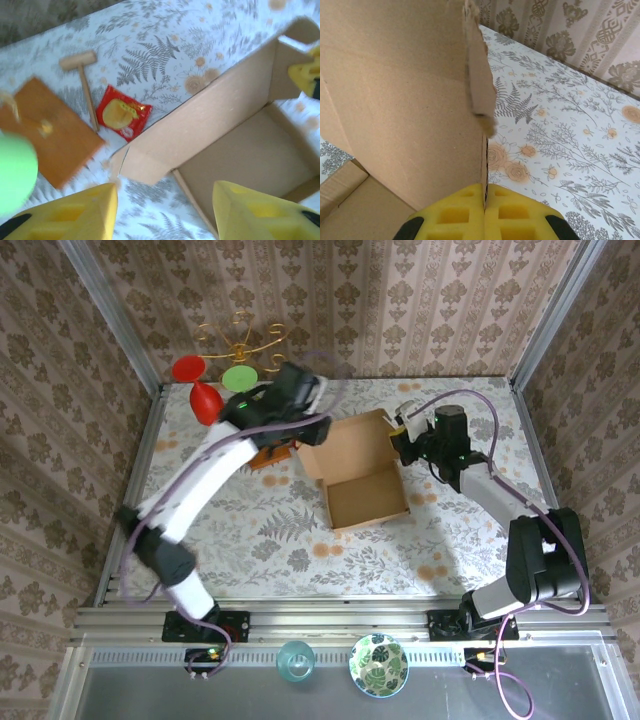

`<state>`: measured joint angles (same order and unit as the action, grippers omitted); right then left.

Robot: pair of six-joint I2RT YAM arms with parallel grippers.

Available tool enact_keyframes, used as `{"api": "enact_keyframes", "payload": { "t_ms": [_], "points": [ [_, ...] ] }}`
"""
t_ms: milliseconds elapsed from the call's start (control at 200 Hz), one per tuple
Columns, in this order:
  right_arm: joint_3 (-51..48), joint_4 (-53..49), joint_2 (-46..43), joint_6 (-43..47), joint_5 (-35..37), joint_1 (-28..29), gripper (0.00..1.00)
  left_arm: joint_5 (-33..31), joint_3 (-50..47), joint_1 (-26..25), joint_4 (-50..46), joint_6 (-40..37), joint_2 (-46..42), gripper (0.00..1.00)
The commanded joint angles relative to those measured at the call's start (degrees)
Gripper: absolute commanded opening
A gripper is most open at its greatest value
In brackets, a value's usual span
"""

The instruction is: Fold the paper box

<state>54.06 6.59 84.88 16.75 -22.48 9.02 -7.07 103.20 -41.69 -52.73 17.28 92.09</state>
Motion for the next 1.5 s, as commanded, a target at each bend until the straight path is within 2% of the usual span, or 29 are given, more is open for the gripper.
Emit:
{"api": "enact_keyframes", "payload": {
  "t_ms": [0, 90, 185, 340, 510, 630, 735, 985, 1075, 1260, 1420, 1495],
  "points": [
    [-2.09, 3.5, -2.03, 0.42, -0.1, -0.86, 0.0, 8.97, -14.23, 3.49, 8.3, 15.89, -6.63, 0.51],
    [-3.63, 5.05, -1.92, -0.17, -0.15, -1.06, 0.0, 12.46, -22.78, 5.18, 11.87, 15.41, -9.99, 0.5],
    [-4.28, 5.6, -1.59, -0.4, -0.35, -1.11, 0.0, 13.01, -27.73, 5.31, 14.71, 13.07, -9.47, 0.52],
    [-4.97, 6.24, -1.48, -0.88, -0.37, -1.19, 0.0, 12.55, -33.22, 5.49, 25.1, 12.78, -7.03, 0.57],
    [-5.13, 6.02, -1.5, -1.39, -0.65, -1.28, 0.0, 9.78, -33.73, 5.92, 29.42, 10.95, -3.57, 0.59],
    [-4.92, 5.59, -1.57, -1.81, -0.72, -1.41, 0.0, 10.49, -33.48, 5.87, 31.31, 8.81, -1.45, 0.58],
    [-4.93, 5.45, -1.73, -2.05, -0.75, -1.37, 0.0, 11.14, -33.21, 5.79, 32.1, 8.65, 0.63, 0.57],
    [-5.46, 6.13, -1.49, -4.08, -1.17, -1.36, 0.0, 7.1, -33.65, 4.77, 34.38, 9.36, 2.12, 0.52],
    [-5.63, 6.42, -1.51, -4.47, -1.2, -1.37, 0.0, 7.75, -33.55, 4.69, 36.13, 9.74, 2.7, 0.45],
    [-6.07, 8.09, -1.47, -6.74, 0.36, -1.2, 0.0, 6.76, -30.13, 2.74, 34.74, 11.52, 5.65, 0.21],
    [-7.82, 12.63, -1.53, -11.52, 3.2, -0.15, 0.0, 1.46, -25.97, 0.9, 31.29, 13.89, 8.06, 0.03],
    [-9.31, 16.42, -1.57, -14.73, 5.24, 0.59, 0.0, -1.35, -25.0, 0.69, 31.94, 15.21, 8.44, 0.0]
  ]
}}
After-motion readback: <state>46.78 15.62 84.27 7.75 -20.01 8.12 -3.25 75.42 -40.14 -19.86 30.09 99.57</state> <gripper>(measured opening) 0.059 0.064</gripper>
